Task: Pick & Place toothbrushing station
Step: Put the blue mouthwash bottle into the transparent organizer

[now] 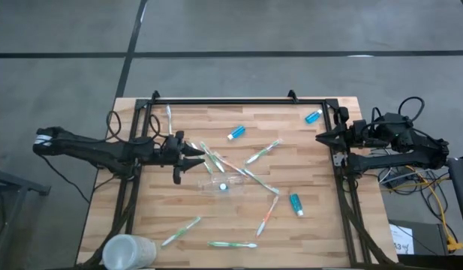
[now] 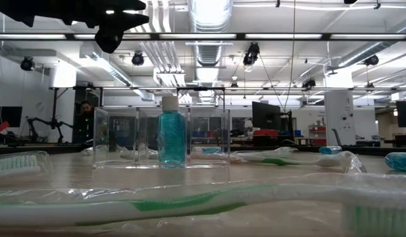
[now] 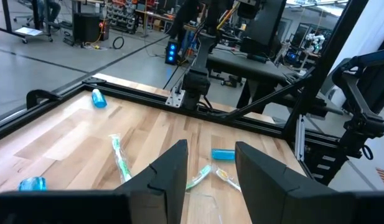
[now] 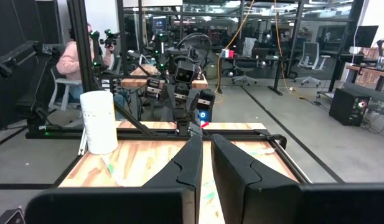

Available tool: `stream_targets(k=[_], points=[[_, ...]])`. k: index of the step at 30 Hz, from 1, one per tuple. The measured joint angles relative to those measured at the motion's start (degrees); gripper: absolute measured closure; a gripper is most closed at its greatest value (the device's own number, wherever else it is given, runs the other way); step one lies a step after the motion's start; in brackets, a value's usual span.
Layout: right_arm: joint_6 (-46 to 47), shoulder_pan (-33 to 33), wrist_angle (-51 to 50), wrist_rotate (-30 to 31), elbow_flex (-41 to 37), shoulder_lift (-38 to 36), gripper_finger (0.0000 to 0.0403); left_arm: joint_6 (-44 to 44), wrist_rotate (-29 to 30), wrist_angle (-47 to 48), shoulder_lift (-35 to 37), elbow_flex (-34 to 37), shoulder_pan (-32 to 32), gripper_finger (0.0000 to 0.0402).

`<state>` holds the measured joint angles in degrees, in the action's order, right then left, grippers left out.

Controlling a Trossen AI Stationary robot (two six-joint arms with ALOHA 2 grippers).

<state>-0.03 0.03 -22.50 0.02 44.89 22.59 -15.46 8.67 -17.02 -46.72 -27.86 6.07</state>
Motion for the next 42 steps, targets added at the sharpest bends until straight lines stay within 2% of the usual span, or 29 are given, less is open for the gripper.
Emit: stream_targets(k=[19, 22, 26, 35, 42], points=[[0.0, 0.0, 0.0, 0.0, 0.0, 0.0, 0.0369, 1.0, 0.0, 0.0, 1.2, -0.2, 0.0, 0.0264], [0.0, 0.0, 0.0, 0.0, 0.0, 0.0, 0.0369, 4.0, -0.1, 0.2, 3.0, -0.2, 0.0, 0.0264], [0.0, 0.0, 0.0, 0.0, 0.0, 0.0, 0.0369, 6.4, -3.5, 2.8, 7.0, -0.2, 0.0, 0.0264], [0.0, 0.0, 0.0, 0.0, 0.0, 0.0, 0.0369, 6.4, -5.6, 16.8, 15.3, -0.2, 0.0, 0.0264], [0.0, 0.0, 0.0, 0.0, 0.0, 0.0, 0.0369, 8.7, -7.6, 19.7, 20.1, -0.2, 0.0, 0.0264]])
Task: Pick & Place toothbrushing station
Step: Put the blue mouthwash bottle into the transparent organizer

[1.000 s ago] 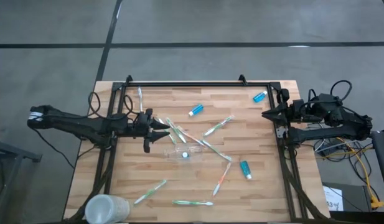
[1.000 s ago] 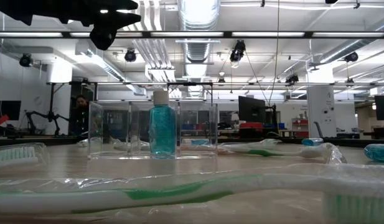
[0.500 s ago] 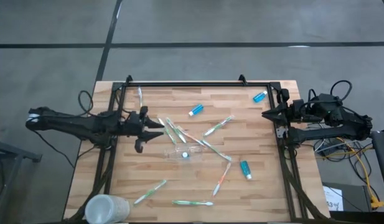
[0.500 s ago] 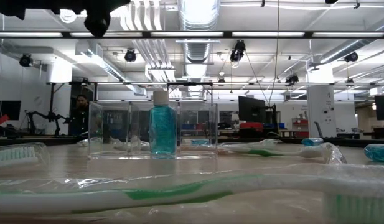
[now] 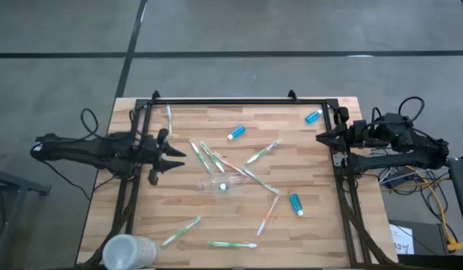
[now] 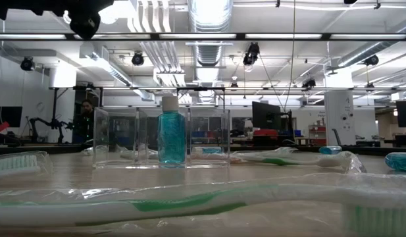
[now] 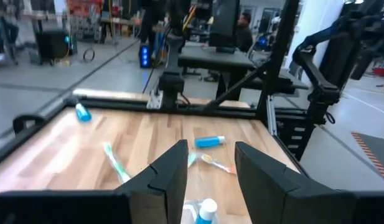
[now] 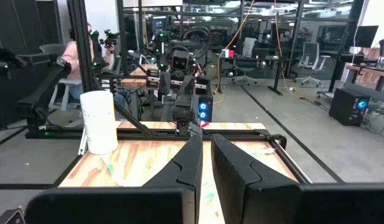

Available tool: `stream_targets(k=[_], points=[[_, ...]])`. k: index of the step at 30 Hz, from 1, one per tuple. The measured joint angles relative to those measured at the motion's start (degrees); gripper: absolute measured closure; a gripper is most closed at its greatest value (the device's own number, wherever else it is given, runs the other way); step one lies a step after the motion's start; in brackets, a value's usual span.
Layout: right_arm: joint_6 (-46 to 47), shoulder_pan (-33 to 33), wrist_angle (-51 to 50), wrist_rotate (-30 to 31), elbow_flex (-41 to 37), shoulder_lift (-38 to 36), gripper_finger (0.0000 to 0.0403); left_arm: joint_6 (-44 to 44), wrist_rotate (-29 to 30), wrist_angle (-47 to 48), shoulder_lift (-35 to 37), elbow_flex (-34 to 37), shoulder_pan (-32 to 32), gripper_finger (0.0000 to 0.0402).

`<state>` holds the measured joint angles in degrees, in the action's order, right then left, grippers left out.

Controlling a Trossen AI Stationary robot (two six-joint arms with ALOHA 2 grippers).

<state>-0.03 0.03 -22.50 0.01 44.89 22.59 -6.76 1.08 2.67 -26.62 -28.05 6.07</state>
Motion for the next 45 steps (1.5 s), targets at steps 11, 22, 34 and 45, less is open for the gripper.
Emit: stream_targets(k=[11, 22, 34, 45], points=[[0.0, 0.0, 0.0, 0.0, 0.0, 0.0, 0.0369, 0.2, 0.0, 2.2, 1.4, 0.1, 0.0, 0.0264], [0.0, 0.0, 0.0, 0.0, 0.0, 0.0, 0.0369, -1.5, 0.2, 2.0, 1.3, 0.1, 0.0, 0.0264], [0.0, 0.0, 0.0, 0.0, 0.0, 0.0, 0.0369, -11.2, 5.4, 18.9, -9.1, -12.5, -2.5, 0.0264], [0.0, 0.0, 0.0, 0.0, 0.0, 0.0, 0.0369, 0.4, -4.1, 35.3, -29.0, -30.1, -16.6, 0.0264]])
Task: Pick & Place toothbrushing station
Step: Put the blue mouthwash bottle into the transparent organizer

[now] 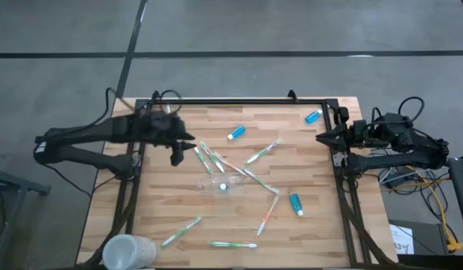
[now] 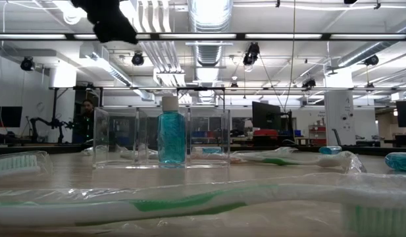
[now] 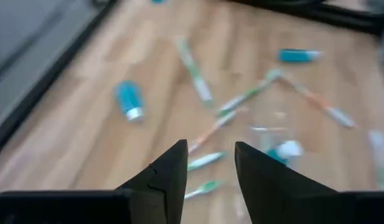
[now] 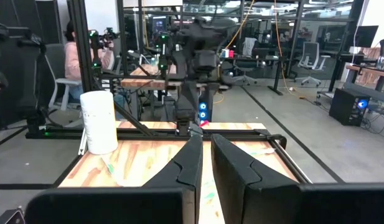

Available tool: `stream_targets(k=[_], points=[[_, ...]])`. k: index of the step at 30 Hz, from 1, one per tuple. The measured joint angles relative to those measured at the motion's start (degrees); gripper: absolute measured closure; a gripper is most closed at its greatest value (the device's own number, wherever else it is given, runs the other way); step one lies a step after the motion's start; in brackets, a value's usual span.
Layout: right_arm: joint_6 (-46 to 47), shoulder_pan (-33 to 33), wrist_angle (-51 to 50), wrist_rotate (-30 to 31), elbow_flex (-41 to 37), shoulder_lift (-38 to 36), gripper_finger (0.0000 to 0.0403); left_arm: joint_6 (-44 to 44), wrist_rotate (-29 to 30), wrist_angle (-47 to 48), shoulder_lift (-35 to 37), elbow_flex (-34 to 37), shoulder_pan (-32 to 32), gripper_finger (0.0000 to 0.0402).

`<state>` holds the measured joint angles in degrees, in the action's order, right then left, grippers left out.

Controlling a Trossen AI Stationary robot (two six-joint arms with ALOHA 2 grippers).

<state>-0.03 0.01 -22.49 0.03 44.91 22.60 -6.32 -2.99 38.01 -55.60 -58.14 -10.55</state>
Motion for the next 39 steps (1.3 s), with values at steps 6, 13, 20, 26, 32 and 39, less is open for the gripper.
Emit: stream_targets(k=[6, 13, 20, 26, 32, 39], points=[[0.0, 0.0, 0.0, 0.0, 0.0, 0.0, 0.0369, 3.9, -15.0, -1.9, -9.8, -4.4, -8.7, 0.0264], [0.0, 0.0, 0.0, 0.0, 0.0, 0.0, 0.0369, 4.8, -14.3, -1.4, -18.5, -9.2, -14.4, 0.0264], [0.0, 0.0, 0.0, 0.0, 0.0, 0.0, 0.0369, 5.5, -11.7, -5.7, -28.3, -12.1, -16.3, 0.0264], [0.0, 0.0, 0.0, 0.0, 0.0, 0.0, 0.0369, 3.6, -11.7, -7.6, -37.3, -18.1, -17.5, 0.0264], [0.0, 0.0, 0.0, 0.0, 0.0, 0.0, 0.0369, 3.4, -11.9, -6.9, -44.6, -23.5, -17.7, 0.0264], [0.0, 0.0, 0.0, 0.0, 0.0, 0.0, 0.0369, 1.5, -11.8, -3.8, -48.6, -24.6, -18.0, 0.0264]])
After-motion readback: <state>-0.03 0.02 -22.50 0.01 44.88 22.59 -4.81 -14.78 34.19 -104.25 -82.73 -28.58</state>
